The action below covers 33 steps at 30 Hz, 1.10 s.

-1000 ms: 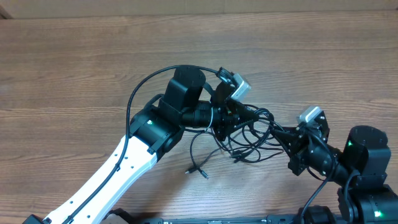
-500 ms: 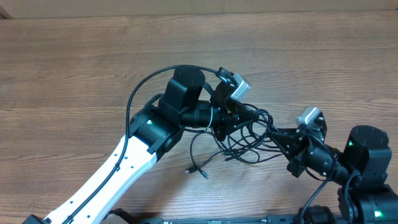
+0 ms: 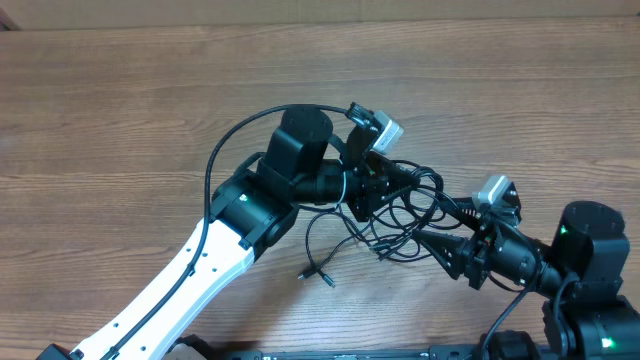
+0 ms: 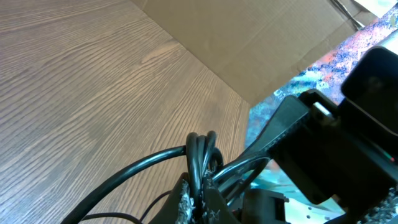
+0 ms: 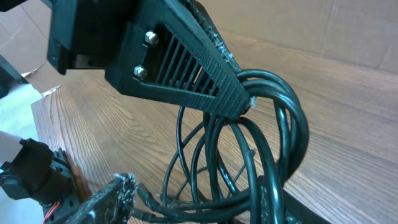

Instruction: Untangle cables

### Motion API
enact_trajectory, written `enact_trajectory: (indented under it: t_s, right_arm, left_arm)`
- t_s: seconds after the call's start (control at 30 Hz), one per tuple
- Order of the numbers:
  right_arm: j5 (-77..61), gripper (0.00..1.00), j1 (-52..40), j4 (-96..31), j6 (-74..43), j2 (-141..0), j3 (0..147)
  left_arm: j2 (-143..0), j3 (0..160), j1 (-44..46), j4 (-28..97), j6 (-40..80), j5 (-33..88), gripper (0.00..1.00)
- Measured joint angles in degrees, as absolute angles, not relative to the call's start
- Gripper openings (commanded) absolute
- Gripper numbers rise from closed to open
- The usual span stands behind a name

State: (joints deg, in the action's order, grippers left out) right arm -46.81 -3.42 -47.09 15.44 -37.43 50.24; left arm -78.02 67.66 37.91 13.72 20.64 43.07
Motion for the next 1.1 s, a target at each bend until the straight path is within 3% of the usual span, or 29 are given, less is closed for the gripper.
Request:
enact_trajectory:
  t_s: [0.13, 0.27, 0.4, 0.73, 1.1]
  right_arm:
    - [-47.3, 0.48, -3.4, -47.1, 15.3, -39.7, 50.2]
    - [-48.2, 0.24, -3.4, -46.8, 15.3, -41.7, 50.2]
    - [-49.2, 0.1, -3.4, -46.7, 15.2, -42.9, 50.2]
    - [-51.1, 0.04, -3.4, -46.8, 15.3, -43.1, 50.2]
    - [-51.2, 0.04, -3.4, -48.6, 15.6, -43.4, 50.2]
  left_arm:
    - [-78.0, 67.6, 38.2, 13.6, 20.9, 43.0, 0.04]
    - [-78.0, 67.6, 38.2, 13.6, 20.9, 43.0, 0.04]
    - [-78.0, 67.6, 38.2, 13.6, 20.9, 42.9, 0.04]
    - [-78.0, 67.7, 38.3, 13.7, 22.5, 38.5, 0.04]
    - [-78.0, 67.7, 38.9, 22.8, 34.9, 16.8, 0.04]
